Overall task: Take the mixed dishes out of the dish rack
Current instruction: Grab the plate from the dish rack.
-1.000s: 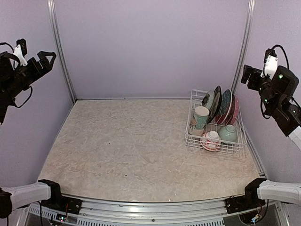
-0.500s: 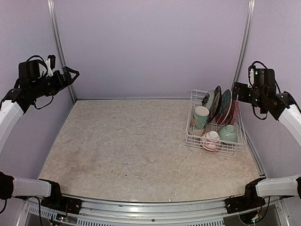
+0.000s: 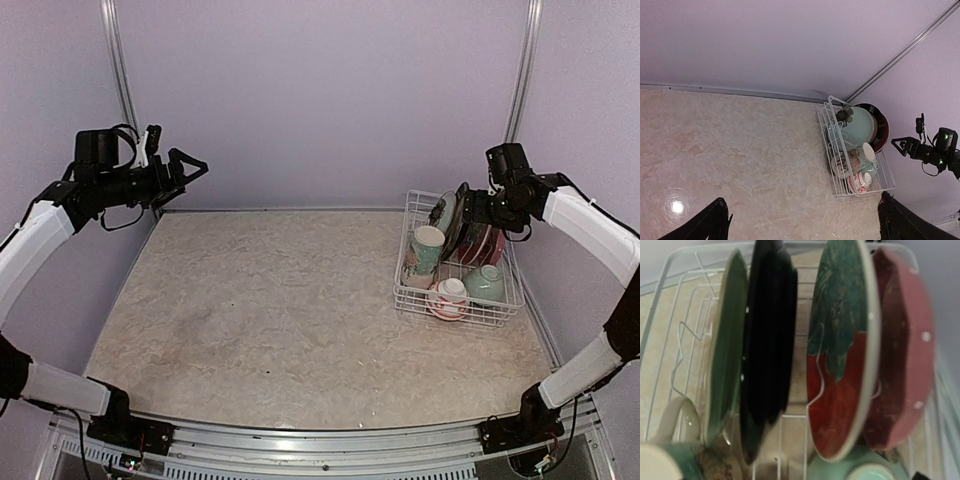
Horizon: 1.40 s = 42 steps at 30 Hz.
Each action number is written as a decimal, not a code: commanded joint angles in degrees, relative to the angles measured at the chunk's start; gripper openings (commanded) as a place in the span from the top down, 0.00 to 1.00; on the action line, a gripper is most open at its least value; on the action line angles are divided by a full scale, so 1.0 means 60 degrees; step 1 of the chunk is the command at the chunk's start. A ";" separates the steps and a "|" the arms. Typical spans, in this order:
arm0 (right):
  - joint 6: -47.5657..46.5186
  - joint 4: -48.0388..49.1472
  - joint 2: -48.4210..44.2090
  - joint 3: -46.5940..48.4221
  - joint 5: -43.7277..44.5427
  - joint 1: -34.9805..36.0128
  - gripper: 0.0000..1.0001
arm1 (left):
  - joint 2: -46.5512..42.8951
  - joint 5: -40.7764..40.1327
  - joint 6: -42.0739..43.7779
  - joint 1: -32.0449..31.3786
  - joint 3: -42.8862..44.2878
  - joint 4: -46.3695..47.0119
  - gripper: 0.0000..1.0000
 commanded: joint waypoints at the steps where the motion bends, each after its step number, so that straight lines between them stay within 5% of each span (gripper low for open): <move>1: 0.0483 0.0446 0.0757 0.0564 -0.0100 0.0079 0.08 | 0.0905 0.0541 -0.0172 -0.0646 0.0516 -0.0697 0.01; 10: 0.0985 0.0204 0.2500 0.2160 0.1614 0.0223 0.16 | 0.1365 0.1045 -0.0473 -0.1234 0.0668 -0.0857 0.01; 20: 0.1001 0.0095 0.3818 0.3143 0.2404 0.0233 0.49 | 0.1239 0.0781 -0.0304 -0.1245 0.0840 -0.1188 0.01; 42: 0.0723 -0.0039 0.5247 0.4158 0.2932 0.0234 0.94 | 0.1358 0.0413 -0.0132 -0.1283 0.0998 -0.1509 0.01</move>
